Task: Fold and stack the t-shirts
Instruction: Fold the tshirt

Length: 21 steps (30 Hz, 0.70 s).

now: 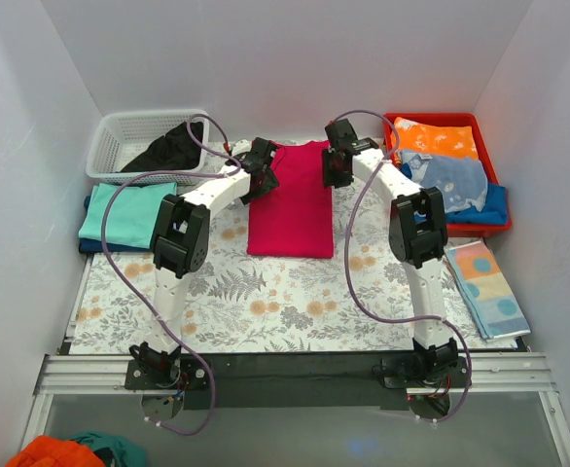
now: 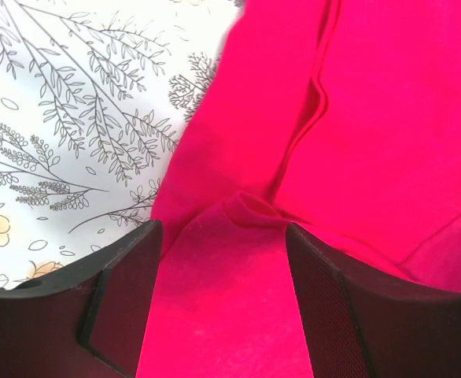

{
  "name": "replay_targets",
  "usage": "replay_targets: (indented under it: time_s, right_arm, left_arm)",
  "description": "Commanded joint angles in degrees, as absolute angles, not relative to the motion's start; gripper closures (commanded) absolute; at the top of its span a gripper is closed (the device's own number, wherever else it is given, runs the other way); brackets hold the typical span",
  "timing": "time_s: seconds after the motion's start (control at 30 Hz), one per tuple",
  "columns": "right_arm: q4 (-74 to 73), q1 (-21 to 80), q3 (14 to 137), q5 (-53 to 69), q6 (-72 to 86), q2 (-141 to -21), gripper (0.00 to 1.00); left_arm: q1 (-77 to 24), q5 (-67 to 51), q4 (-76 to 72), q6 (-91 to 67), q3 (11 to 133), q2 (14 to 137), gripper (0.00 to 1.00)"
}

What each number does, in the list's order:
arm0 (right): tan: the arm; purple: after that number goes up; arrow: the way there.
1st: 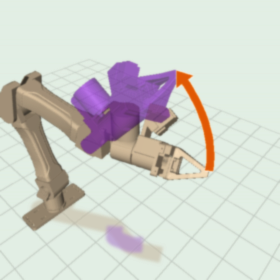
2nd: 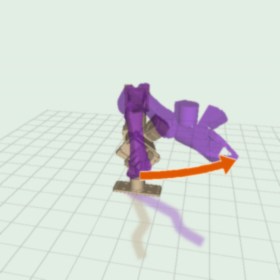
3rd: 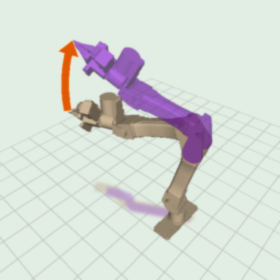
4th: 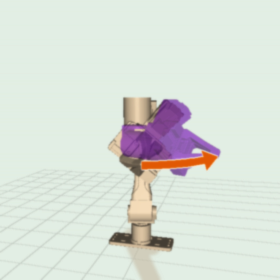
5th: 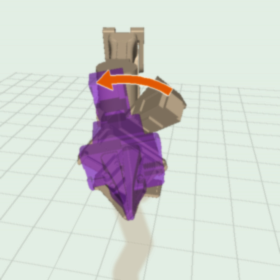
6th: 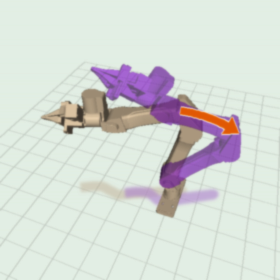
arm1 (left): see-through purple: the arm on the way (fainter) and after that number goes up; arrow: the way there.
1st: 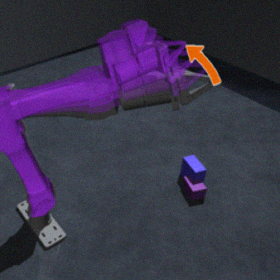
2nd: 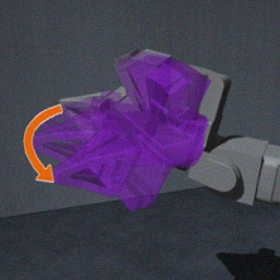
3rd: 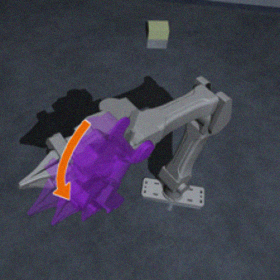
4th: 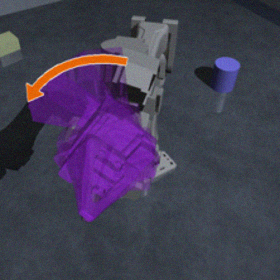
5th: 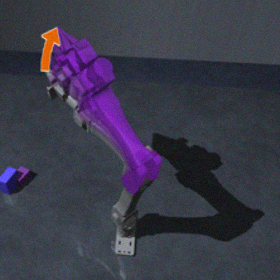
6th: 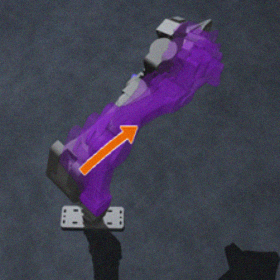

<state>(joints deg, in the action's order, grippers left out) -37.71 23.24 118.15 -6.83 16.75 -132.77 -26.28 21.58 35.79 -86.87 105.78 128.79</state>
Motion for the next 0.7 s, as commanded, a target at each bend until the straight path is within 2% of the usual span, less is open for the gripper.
replay_targets:
  time_s: [0.0,0.17,0.3,0.5,0.67]
  right_arm:
    - [-39.6,22.9,107.1,-6.0,16.5,-123.2,0.6]
    - [-35.2,22.9,85.8,-1.2,15.8,-109.1,0.55]
    - [-30.7,22.9,75.1,5.0,16.3,-101.4,0.52]
    - [-25.0,23.0,65.8,10.8,17.6,-96.7,0.5]
    - [-18.8,23.0,60.0,15.2,19.7,-96.0,0.5]
  left_arm:
    - [-25.4,20.7,35.8,-83.2,104.7,121.0,0.37]
    - [-25.2,16.4,32.3,-79.6,89.5,109.9,0.36]
    - [-25.1,11.4,28.7,-79.1,75.6,101.4,0.35]
    - [-24.7,0.4,23.2,-79.2,65.2,97.6,0.36]
    - [-24.4,-2.6,20.6,-82.1,58.5,97.1,0.39]
